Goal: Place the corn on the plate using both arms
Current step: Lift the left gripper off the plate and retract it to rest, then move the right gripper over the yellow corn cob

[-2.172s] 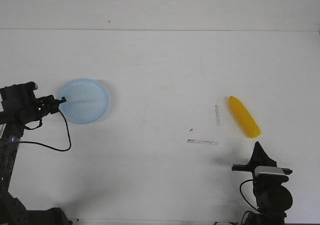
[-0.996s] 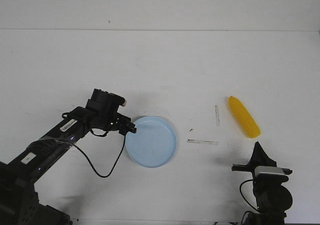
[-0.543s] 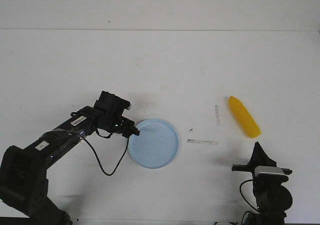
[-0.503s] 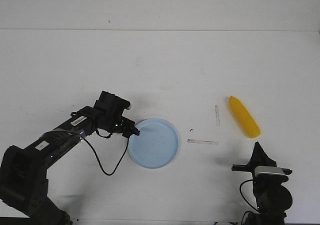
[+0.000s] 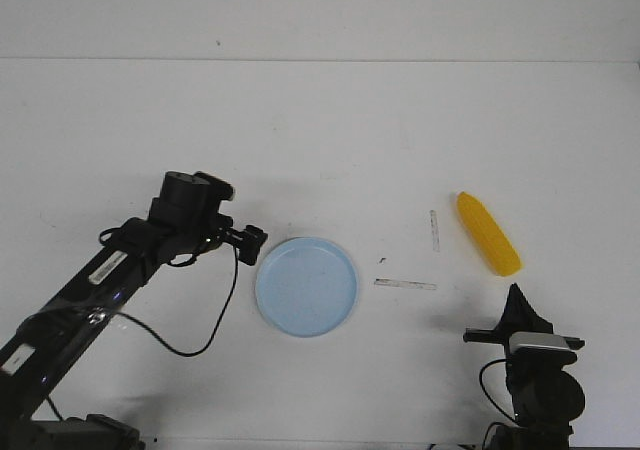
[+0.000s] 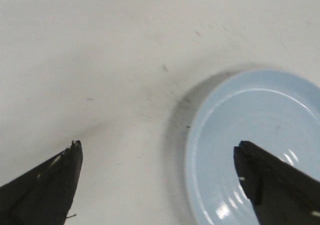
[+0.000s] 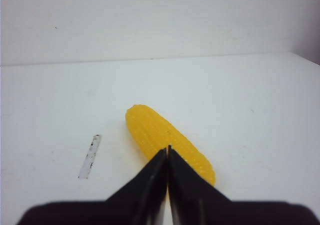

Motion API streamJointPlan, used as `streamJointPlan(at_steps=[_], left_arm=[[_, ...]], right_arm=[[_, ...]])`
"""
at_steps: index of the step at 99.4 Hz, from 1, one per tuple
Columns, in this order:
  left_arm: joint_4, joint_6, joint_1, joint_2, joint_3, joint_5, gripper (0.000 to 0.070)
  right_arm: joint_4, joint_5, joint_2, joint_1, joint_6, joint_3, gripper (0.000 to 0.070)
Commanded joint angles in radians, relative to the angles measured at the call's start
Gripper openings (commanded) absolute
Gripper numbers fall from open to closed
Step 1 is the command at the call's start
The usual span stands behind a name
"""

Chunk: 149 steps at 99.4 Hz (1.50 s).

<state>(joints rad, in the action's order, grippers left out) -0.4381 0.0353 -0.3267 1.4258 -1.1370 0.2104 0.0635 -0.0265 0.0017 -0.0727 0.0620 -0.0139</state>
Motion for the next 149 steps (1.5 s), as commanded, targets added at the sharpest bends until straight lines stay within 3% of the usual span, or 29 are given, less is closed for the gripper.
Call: streamJointPlan(at_steps=[1,18,28,58,75,92,96,111,125,149], left_arm=[[-0.014,0.014,0.018,-0.064,-0.019,-0.102,0.0569],[-0.032,0.047,0.106,-0.243,-0.01,-0.152,0.0548],[-0.03,0.056,0.188,-0.354,0.044,-0.163,0.0476],[0.045,0.072,0.395,-0.712,0.324,-0.17,0.0461],[0.047,0.072,0.401,-0.858,0.423,-0.17,0.0187],[0.043,0.056,0.4,-0.909,0.463,-0.17,0.0029],[0.042,0.05,0.4,-0.909,0.463,-0.17,0.0],[0.044,0.027,0.396,-0.905,0.463,-0.203,0.0],[0.045,0.024,0.378,-0.904,0.463,-0.216,0.0],[0.047,0.026,0.313,-0.904,0.463,-0.221,0.0]], right_arm=[[-0.011,0.001,0.0,-0.001,0.016,0.001,0.0007],[-0.011,0.0,0.0,-0.001,0.016,0.001,0.0007],[-0.011,0.001,0.0,-0.001,0.016,0.001,0.0007],[-0.013,0.0,0.0,-0.001,0.016,0.001,0.0007],[-0.019,0.001,-0.001,-0.001,0.021,-0.005,0.0007],[-0.018,0.01,0.0,-0.001,0.022,-0.069,0.0007],[-0.018,0.021,0.0,-0.001,0.02,-0.099,0.0007],[-0.054,0.026,0.045,0.0,0.008,-0.281,0.0006],[-0.047,0.026,0.23,0.0,0.0,-0.527,0.0007],[0.327,-0.021,0.694,0.0,-0.064,-1.009,0.0009]])
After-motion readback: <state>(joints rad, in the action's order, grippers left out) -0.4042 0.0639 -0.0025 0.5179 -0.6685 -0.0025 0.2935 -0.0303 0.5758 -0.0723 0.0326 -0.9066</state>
